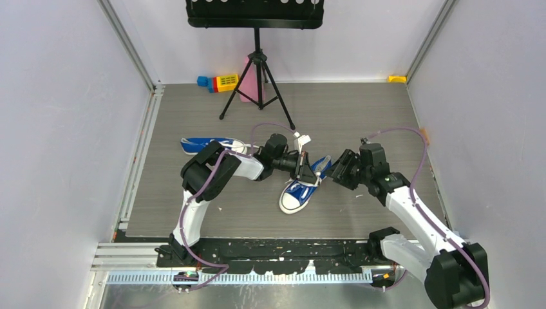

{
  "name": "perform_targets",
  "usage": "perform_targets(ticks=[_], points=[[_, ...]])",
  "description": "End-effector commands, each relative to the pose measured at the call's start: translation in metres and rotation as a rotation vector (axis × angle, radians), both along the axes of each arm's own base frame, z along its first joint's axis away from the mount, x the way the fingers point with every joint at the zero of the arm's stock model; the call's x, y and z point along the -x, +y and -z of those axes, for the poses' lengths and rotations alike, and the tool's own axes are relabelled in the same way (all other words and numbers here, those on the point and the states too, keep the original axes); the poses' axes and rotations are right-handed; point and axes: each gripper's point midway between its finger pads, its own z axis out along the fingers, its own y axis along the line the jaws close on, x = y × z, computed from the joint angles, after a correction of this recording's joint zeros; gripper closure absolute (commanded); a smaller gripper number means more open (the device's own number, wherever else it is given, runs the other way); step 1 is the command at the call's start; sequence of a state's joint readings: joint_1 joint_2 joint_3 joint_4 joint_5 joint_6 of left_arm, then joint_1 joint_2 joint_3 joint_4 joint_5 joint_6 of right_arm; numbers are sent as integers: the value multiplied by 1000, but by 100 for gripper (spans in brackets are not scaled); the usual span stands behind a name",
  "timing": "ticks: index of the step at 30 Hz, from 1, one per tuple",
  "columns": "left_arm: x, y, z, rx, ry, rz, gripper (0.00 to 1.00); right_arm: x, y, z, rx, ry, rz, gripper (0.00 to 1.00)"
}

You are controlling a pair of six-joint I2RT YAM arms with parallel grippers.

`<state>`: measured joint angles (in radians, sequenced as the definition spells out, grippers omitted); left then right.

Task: Tie the shoes

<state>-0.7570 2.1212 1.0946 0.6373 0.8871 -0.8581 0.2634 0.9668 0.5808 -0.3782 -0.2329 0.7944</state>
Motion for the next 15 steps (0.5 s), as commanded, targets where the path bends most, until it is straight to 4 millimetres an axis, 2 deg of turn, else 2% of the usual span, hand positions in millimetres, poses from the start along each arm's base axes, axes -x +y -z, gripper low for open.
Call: perform_targets(ticks=[1, 4, 7, 15], points=[[-5, -3, -5, 30, -23, 12, 100, -4, -11, -11, 13, -76, 56, 46], [-5, -4, -5, 31, -24, 12, 100, 2, -18, -6, 35, -66, 81, 56], [-5, -4, -5, 32, -23, 13, 100, 5, -14, 1, 11, -58, 69, 62], [-5, -3, -5, 31, -22, 14, 100, -3, 9, 16, -90, -21, 12, 63]])
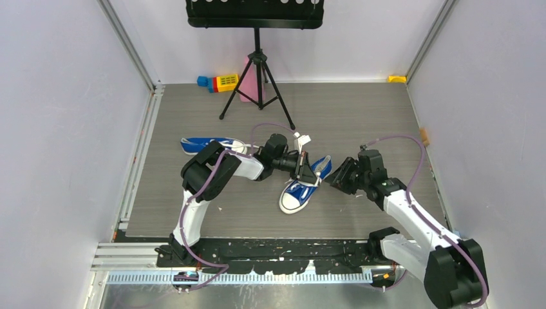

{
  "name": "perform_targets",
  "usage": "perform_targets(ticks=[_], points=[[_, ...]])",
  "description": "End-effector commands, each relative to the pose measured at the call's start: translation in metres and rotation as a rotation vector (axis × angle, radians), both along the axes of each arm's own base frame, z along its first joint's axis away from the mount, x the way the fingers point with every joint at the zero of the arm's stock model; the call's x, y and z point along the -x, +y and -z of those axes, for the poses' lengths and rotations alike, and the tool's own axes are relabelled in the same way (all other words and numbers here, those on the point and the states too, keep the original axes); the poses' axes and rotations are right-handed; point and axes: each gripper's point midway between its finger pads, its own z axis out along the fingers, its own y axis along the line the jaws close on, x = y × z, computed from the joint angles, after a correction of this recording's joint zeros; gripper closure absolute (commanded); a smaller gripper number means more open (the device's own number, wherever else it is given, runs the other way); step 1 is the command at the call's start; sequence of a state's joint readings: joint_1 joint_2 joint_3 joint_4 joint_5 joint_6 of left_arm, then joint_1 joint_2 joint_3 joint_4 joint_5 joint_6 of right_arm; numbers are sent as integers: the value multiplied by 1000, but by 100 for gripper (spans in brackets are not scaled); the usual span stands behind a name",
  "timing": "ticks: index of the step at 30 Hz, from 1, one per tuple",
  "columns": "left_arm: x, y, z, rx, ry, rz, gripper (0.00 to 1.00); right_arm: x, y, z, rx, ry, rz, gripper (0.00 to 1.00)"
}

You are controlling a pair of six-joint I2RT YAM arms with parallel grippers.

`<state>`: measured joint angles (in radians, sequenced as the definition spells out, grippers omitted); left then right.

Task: Tie the shoes

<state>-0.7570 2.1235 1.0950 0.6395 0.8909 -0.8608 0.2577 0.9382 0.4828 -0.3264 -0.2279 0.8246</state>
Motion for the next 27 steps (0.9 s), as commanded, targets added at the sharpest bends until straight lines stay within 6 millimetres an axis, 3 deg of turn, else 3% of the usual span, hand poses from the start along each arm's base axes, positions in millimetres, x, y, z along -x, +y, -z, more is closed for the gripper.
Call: perform_targets(ticks=[1, 20, 27], points=[[-5, -3, -6, 30, -26, 10, 100, -15, 15, -7, -91, -48, -18, 62], [-5, -3, -6, 31, -27, 8, 100, -26, 35, 9, -213, -9, -27, 65], [-6, -4, -9, 35, -27, 8, 99, -25, 35, 7, -222, -6, -20, 91]])
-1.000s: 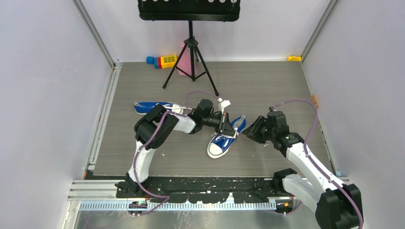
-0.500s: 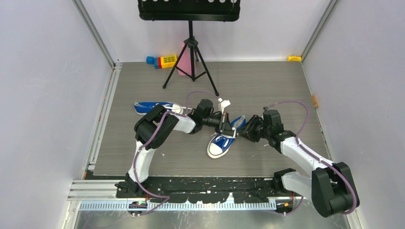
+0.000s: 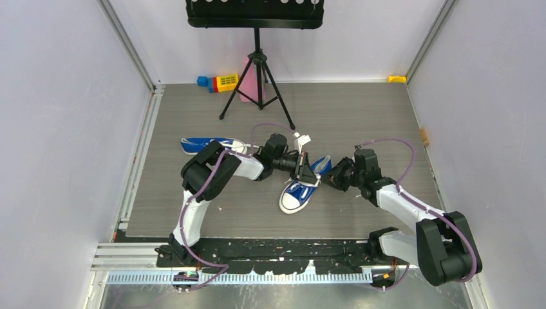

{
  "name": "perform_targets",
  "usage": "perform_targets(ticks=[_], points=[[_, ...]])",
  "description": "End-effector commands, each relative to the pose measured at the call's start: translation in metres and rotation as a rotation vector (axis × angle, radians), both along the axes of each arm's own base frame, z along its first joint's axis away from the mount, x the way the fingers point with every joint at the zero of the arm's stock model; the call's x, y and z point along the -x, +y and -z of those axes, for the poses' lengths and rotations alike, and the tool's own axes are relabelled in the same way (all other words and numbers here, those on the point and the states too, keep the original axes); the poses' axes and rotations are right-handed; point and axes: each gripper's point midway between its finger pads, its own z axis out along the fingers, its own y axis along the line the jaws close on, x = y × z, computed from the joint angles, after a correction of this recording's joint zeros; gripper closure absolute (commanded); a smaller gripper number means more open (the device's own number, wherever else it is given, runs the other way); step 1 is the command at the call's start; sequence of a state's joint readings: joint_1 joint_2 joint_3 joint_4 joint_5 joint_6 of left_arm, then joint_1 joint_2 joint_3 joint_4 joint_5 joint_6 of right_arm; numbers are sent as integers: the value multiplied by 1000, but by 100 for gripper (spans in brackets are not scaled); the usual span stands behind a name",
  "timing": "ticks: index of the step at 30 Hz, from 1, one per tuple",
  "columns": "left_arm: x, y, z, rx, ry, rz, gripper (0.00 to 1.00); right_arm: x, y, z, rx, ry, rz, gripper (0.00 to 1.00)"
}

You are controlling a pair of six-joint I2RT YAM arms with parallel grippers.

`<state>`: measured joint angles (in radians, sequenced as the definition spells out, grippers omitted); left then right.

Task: Tie the shoes

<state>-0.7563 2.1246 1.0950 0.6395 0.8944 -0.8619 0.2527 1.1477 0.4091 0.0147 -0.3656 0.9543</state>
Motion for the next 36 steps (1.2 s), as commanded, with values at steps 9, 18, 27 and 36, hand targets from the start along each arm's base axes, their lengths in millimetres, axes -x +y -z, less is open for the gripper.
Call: perform_targets(ticks=[9, 18, 27, 36], points=[[-6, 6, -14, -40, -77, -16, 87, -4, 0, -22, 7, -29, -5, 100], [-9, 31, -27, -186, -154, -54, 72, -6, -1, -26, 24, -39, -16, 100], [-8, 56, -53, -286, -233, -112, 62, -6, 0, -29, 25, -42, -27, 100], [0, 35, -78, -274, -290, -125, 41, -7, 2, -30, 22, -43, -36, 100]])
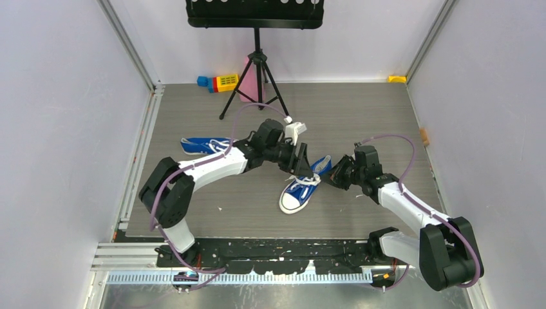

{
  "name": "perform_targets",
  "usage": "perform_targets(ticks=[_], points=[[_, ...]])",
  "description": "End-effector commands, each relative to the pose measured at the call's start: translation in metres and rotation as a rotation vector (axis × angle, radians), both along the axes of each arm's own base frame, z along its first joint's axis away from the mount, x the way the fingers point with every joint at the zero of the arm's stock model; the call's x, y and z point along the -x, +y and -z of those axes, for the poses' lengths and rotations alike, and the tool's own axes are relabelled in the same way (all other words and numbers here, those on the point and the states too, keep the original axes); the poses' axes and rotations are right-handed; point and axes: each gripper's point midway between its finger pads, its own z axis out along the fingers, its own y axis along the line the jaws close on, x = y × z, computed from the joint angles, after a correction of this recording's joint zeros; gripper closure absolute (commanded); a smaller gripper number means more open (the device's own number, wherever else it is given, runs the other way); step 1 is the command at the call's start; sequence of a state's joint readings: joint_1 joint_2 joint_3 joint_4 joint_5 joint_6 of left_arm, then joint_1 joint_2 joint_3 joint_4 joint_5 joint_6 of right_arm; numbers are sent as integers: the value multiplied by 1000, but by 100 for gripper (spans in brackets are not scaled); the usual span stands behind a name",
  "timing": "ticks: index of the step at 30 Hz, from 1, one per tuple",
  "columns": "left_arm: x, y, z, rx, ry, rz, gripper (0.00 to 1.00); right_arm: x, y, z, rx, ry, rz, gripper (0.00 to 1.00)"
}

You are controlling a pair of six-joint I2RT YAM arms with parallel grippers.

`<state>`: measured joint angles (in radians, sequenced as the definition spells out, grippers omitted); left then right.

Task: Tie the shoes

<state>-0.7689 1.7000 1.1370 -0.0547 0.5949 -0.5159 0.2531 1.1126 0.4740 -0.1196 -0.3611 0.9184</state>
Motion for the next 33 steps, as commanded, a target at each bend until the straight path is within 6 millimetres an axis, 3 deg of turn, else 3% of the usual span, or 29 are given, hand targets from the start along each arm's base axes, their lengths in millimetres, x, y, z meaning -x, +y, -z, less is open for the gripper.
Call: perform_targets(ticks=[1, 5, 16, 25, 27, 30, 33], points=[[1, -18, -2, -34, -19, -1, 40, -10, 4, -18, -12, -56, -17, 100], [-3, -26, 11, -76, -5, -23, 37, -9, 4, -19, -11, -61, -22, 100], [-7, -39, 18, -98, 23, -58, 36, -9, 4, -18, -11, -58, -27, 100], [-3, -50, 19, -111, 33, -32, 50, -8, 5, -18, -14, -60, -27, 100], [-1, -52, 20, -117, 40, -24, 57, -8, 5, -18, -15, -60, -27, 100], [1, -50, 25, -136, 53, -20, 66, -8, 5, -18, -16, -61, -26, 100], [3, -47, 27, -159, 60, -12, 68, -9, 5, -19, -17, -63, -26, 100]])
